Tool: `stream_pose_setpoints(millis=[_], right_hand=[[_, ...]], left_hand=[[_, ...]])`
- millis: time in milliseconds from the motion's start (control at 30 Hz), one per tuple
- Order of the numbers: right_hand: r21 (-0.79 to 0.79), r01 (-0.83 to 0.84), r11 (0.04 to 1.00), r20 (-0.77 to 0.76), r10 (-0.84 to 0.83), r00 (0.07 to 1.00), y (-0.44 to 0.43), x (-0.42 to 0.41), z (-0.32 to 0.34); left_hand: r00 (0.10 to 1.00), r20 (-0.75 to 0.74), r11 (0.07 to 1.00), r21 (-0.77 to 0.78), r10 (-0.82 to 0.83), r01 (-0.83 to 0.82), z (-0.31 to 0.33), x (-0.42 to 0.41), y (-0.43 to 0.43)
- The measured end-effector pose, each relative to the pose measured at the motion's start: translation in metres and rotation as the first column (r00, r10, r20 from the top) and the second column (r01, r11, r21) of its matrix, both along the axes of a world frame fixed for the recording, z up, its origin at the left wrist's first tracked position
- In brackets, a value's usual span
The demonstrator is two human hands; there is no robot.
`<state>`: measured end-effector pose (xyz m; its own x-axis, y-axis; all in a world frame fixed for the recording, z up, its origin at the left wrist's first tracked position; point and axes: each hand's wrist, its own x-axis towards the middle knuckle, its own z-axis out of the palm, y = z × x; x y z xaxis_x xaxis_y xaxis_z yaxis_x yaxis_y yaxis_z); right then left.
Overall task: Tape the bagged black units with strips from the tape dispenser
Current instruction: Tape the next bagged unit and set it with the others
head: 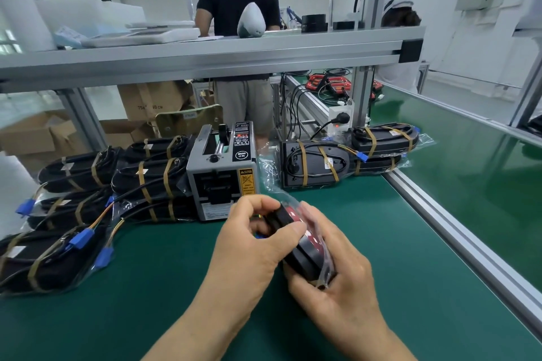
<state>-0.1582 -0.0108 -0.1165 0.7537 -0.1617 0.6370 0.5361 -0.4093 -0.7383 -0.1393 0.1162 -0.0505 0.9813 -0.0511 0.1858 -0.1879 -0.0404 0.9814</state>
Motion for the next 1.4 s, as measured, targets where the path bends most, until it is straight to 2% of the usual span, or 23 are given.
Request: stream_pose_setpoints(millis=[133, 233, 300, 367, 467, 633, 800, 1067, 1167, 1300, 1333, 1400], right_hand=[[0.067, -0.167, 0.984, -0.039, 0.169, 0.985, 0.013, 0.013, 0.003], [0.066, -0.315, 0.947, -0.125, 0.321, 0.939, 0.01, 0.008, 0.005], [0.152, -0.394, 0.907, -0.219, 0.419, 0.881, 0.006, -0.002, 0.006], [0.216, -0.363, 0.906, -0.295, 0.415, 0.861, 0.005, -0.014, 0.008], [0.261, -0.217, 0.941, -0.414, 0.312, 0.855, 0.004, -0.028, 0.009], [0.293, -0.126, 0.948, -0.474, 0.258, 0.842, 0.007, -0.036, 0.001], [0.332, 0.069, 0.941, -0.482, 0.107, 0.87, 0.017, -0.033, -0.01], [0.452, 0.253, 0.855, -0.43, -0.039, 0.902, 0.03, -0.036, -0.012], [0.537, 0.269, 0.799, -0.435, -0.011, 0.9, 0.032, -0.035, -0.013], [0.622, 0.201, 0.757, -0.406, 0.092, 0.909, 0.032, -0.034, -0.005], [0.665, 0.191, 0.722, -0.391, 0.118, 0.913, 0.03, -0.032, -0.004], [0.749, 0.176, 0.638, -0.388, 0.208, 0.898, 0.029, -0.03, 0.001]], left_hand=[[0.977, 0.208, 0.959, 0.265, 0.044, -0.099, 0.009, 0.008, 0.014], [0.95, 0.31, 0.938, 0.338, -0.035, -0.076, 0.005, 0.006, 0.026], [0.914, 0.394, 0.937, 0.346, -0.097, -0.05, -0.003, 0.003, 0.031], [0.852, 0.497, 0.928, 0.372, -0.167, -0.035, -0.016, 0.0, 0.031], [0.744, 0.615, 0.888, 0.455, -0.26, -0.065, -0.041, -0.009, 0.025], [0.724, 0.631, 0.869, 0.487, -0.277, -0.092, -0.065, -0.017, 0.02], [0.729, 0.609, 0.861, 0.505, -0.311, -0.055, -0.081, -0.024, 0.023], [0.772, 0.554, 0.842, 0.538, -0.312, -0.046, -0.093, -0.03, 0.032], [0.789, 0.528, 0.838, 0.545, -0.315, -0.03, -0.097, -0.033, 0.03], [0.801, 0.522, 0.851, 0.524, -0.294, -0.029, -0.095, -0.034, 0.032], [0.8, 0.547, 0.878, 0.475, -0.247, -0.054, -0.091, -0.032, 0.034], [0.829, 0.559, 0.937, 0.301, -0.021, -0.179, -0.077, -0.019, 0.043]])
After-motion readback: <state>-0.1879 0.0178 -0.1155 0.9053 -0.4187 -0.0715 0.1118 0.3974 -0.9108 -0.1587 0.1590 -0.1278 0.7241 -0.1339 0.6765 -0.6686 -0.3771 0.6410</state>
